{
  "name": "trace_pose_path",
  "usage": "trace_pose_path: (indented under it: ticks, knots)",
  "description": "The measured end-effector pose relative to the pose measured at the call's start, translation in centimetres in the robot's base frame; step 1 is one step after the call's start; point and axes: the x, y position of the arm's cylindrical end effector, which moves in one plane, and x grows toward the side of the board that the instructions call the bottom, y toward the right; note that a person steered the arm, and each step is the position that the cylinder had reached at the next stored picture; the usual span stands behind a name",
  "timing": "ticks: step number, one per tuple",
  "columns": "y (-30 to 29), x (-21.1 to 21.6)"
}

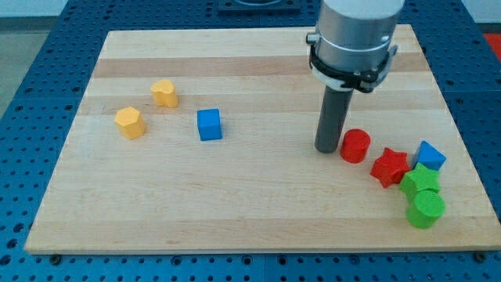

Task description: Move your arm to the top of the blue cube

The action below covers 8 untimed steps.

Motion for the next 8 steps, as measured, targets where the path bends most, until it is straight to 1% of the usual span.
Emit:
trace_pose_path:
  ticks: [2, 4, 5, 6, 7, 8]
  knots:
    - [2.7, -0.1]
    - [2.7, -0.8]
    - [-0.3, -4.1]
    - [-4.7, -6.9]
    - [-9.3, -8.7]
    - [-13.2, -8.8]
